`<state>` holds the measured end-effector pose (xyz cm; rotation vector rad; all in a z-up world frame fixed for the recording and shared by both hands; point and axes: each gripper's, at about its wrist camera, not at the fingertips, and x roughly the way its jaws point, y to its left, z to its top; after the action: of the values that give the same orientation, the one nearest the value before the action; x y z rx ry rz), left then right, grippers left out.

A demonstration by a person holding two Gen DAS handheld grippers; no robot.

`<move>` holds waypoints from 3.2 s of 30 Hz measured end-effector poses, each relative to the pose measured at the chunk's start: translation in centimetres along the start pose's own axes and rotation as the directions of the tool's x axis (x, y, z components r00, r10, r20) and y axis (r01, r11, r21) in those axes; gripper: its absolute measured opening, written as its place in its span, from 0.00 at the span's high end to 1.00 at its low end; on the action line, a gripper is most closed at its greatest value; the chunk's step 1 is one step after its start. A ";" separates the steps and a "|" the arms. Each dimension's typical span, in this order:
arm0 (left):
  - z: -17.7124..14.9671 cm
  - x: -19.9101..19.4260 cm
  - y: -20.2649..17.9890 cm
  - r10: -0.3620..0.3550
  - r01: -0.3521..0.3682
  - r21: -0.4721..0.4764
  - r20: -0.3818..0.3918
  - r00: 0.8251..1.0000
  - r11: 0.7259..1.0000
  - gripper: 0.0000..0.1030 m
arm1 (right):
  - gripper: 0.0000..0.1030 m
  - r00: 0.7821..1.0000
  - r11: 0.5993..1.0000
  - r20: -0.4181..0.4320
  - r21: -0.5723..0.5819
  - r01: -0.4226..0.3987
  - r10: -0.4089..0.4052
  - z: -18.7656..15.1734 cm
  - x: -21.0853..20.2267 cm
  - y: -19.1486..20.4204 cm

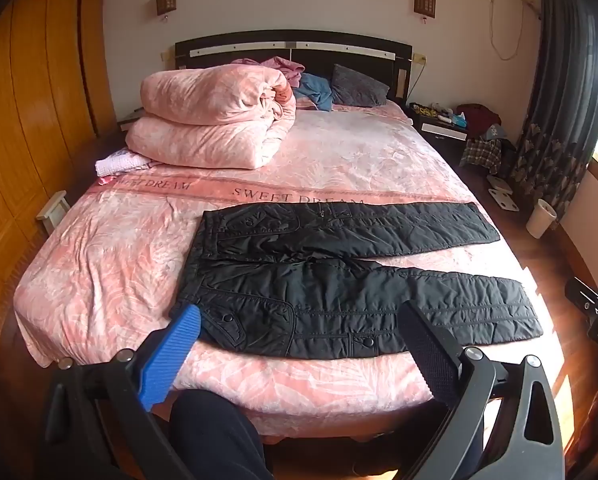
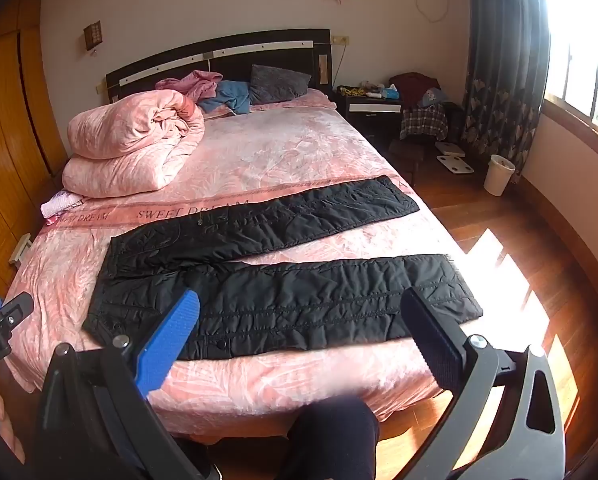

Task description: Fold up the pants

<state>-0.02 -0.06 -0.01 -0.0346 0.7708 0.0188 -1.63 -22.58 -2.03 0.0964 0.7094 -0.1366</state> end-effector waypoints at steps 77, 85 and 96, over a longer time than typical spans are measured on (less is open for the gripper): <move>-0.5 0.2 0.6 0.006 -0.006 -0.002 -0.011 1.000 1.000 0.03 | 0.02 1.000 1.000 0.001 0.002 -0.003 0.003 0.2 -0.1 -0.3; -0.5 0.3 0.7 0.005 -0.005 -0.002 -0.011 1.000 1.000 0.03 | 0.02 1.000 1.000 0.000 0.003 -0.003 0.003 0.3 0.0 -0.3; -0.3 0.2 0.9 -0.003 0.003 -0.003 -0.019 1.000 1.000 0.03 | 0.02 1.000 1.000 -0.002 0.004 -0.002 0.002 0.1 0.1 -0.5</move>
<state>-0.14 0.84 -0.36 -0.0385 0.7895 0.0168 -1.60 -23.06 -2.06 0.1008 0.7108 -0.1363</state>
